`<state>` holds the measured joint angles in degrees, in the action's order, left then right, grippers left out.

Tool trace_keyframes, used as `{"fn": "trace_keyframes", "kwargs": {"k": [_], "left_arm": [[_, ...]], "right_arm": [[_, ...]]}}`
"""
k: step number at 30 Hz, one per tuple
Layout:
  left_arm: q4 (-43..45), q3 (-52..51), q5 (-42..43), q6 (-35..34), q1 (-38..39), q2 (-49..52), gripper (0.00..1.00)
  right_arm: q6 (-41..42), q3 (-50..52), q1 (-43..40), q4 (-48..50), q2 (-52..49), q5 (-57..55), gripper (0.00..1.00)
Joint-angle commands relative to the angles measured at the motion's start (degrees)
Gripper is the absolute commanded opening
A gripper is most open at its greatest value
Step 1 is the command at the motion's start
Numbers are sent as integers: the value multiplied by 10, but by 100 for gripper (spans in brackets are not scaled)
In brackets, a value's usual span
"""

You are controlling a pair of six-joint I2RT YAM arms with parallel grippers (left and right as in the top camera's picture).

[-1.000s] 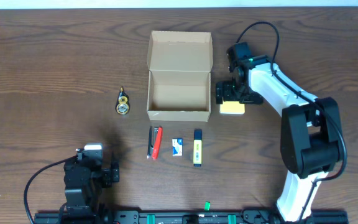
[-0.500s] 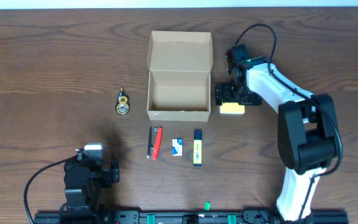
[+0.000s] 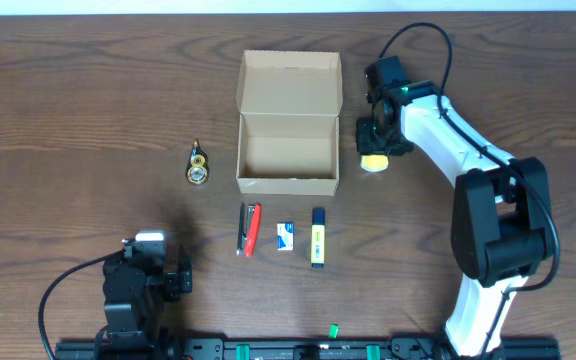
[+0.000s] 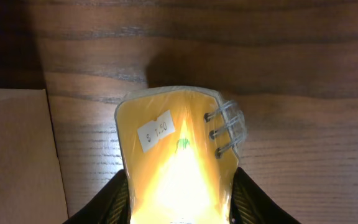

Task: Pack container
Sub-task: 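Lower the right gripper and grasp the yellow sticky-note pad, then carry the sticky-note pad left and release it into the box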

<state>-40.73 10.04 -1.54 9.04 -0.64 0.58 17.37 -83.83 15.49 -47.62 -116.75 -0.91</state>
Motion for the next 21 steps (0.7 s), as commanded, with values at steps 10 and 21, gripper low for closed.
{"fn": "trace_keyframes", "kwargs": {"k": [10, 21], "left_arm": [[-4, -9, -3, 4, -1, -4, 96], [-4, -9, -3, 4, -1, -4, 96]], "right_arm": [[-3, 21, 1, -49, 2, -2, 38], [-22, 21, 11, -92, 129, -1, 38]]}}
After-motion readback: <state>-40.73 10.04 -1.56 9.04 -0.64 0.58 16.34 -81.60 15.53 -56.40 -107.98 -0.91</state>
